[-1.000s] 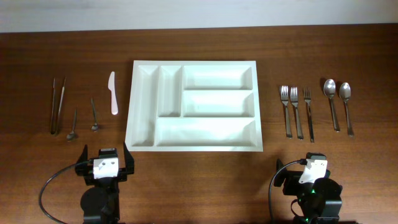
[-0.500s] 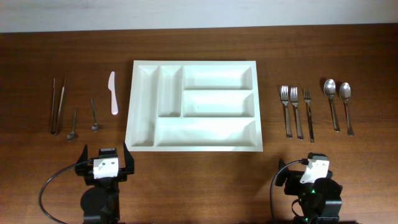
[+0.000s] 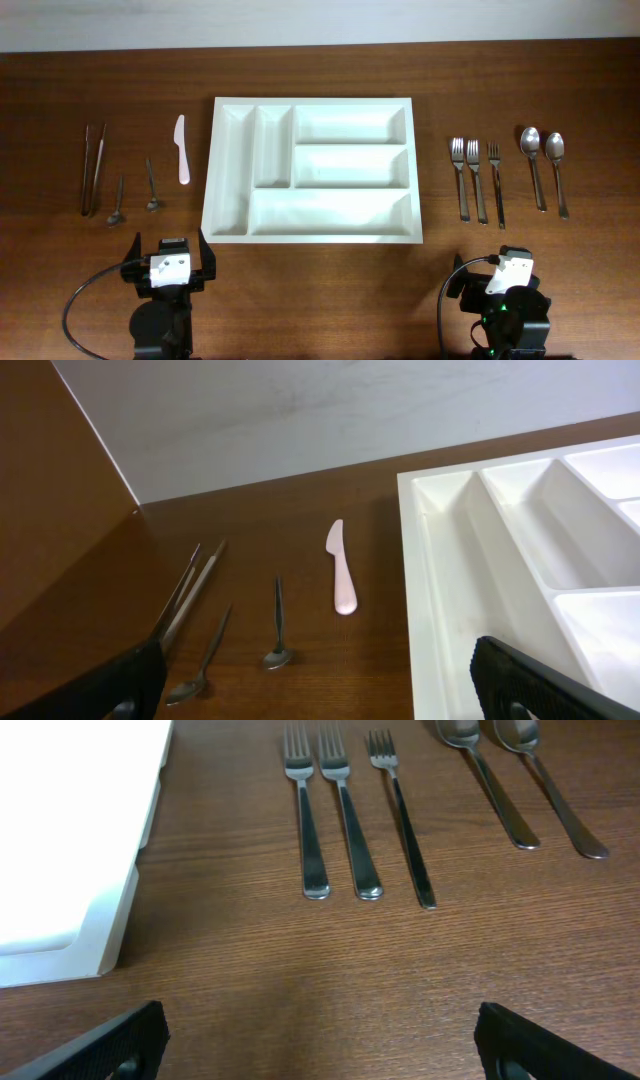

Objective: Pack container

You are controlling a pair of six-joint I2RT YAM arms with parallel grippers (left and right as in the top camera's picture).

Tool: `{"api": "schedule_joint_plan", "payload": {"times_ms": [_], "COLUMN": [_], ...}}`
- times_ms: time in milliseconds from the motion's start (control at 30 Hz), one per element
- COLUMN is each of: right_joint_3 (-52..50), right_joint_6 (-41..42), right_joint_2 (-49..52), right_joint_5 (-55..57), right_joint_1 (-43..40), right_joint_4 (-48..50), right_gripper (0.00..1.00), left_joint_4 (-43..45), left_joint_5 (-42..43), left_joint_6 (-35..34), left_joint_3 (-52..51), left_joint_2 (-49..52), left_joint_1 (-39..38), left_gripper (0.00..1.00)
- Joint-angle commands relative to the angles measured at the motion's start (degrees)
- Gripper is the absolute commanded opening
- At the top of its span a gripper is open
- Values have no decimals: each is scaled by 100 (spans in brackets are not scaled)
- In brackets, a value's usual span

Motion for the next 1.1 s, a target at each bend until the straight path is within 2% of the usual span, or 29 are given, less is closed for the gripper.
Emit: {"api": "schedule_joint_plan", "payload": {"times_ms": [0,733,967,1067], "right_joint_3": [-28,-31,-22,149], "right_joint_6": [4,31,48,7], "right_joint_2": [-59,-59,-22,188], "right_joint_5": [236,-264,-1123,-1073], "right_joint_1": [35,35,35,35], "right_joint_4": [-22,131,1580,1620], "right_gripper": [99,99,99,99], "left_joint_4": [26,26,26,26], "left_joint_5": [61,61,61,61], "left_joint_6": [48,48,48,48], "left_joint_3": [-48,-48,-48,-48], "left_joint_2": [-59,-59,-59,-59], "left_joint_1": [-26,-26,-26,-26], "left_gripper": [99,99,99,99]}}
